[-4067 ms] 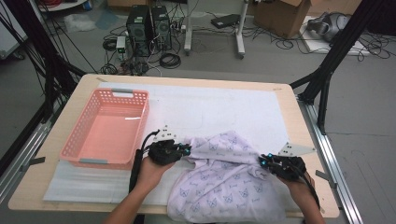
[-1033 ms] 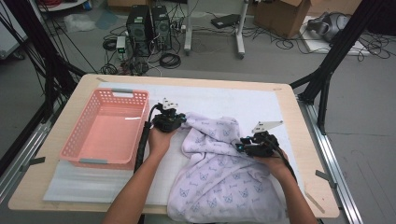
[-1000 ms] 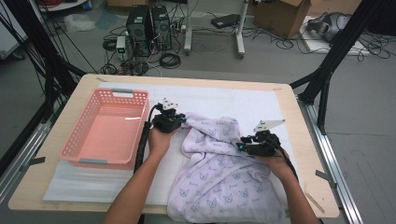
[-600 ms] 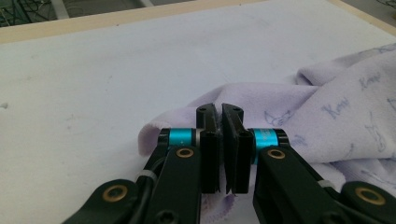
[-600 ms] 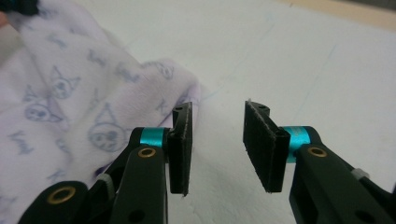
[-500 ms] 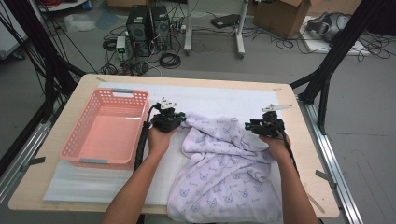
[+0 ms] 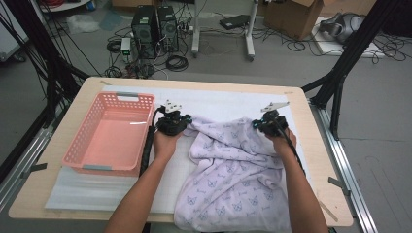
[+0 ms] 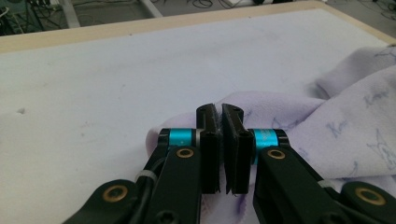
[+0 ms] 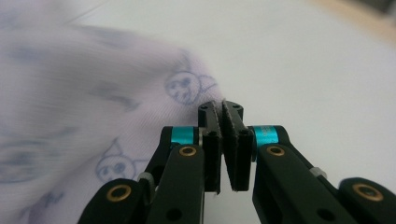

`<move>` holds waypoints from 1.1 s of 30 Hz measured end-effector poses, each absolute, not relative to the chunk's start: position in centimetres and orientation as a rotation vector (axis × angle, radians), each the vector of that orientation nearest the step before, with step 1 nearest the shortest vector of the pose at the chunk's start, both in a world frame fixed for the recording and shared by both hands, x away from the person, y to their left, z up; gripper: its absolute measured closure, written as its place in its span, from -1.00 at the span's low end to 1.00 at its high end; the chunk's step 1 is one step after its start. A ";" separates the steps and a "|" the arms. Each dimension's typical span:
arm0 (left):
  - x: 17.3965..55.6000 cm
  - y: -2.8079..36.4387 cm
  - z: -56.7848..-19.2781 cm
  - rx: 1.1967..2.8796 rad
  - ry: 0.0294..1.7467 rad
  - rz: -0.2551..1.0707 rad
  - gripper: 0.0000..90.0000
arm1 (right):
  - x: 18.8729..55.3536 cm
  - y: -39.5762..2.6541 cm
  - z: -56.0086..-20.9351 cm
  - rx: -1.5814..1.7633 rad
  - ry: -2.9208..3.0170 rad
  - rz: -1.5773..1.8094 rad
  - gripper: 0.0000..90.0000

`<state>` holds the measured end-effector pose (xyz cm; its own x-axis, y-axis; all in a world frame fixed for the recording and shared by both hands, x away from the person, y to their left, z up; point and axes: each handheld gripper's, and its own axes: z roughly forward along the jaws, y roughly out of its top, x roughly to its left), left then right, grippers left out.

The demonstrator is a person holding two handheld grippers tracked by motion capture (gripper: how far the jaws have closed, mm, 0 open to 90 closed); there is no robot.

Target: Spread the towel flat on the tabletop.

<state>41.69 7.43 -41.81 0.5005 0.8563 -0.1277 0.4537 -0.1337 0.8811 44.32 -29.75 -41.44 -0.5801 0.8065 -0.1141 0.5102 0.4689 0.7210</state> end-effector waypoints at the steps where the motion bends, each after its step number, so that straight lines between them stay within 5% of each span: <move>1: 41.7 7.5 -41.8 1.758 1.117 0.517 0.90 | 44.6 -30.3 -40.9 1.114 2.215 0.868 0.92; 5: 42.0 7.2 -42.0 1.709 1.149 0.506 0.82 | 45.3 -32.4 -39.2 1.201 1.973 0.820 0.91; 8: 42.0 6.6 -42.2 1.711 1.170 0.514 0.21 | 45.2 -33.2 -39.1 1.271 1.833 0.766 0.80; 10: 41.8 6.3 -42.2 1.735 1.158 0.512 0.10 | 45.1 -33.7 -39.4 1.343 1.842 0.811 0.55; 26: 40.5 3.9 -44.2 1.986 1.089 0.319 -0.06 | 38.2 -35.0 -38.3 1.244 1.979 1.066 0.37; 29: 40.1 2.9 -44.5 2.049 1.037 0.402 0.08 | 36.7 -35.4 -38.5 1.223 1.988 1.099 0.38; 31: 40.2 2.8 -44.4 2.059 1.010 0.365 0.80 | 36.2 -35.6 -38.8 1.220 2.001 1.093 0.38; 33: 40.4 2.9 -44.2 2.078 1.029 0.460 0.89 | 35.9 -35.9 -39.3 1.229 2.009 1.095 0.37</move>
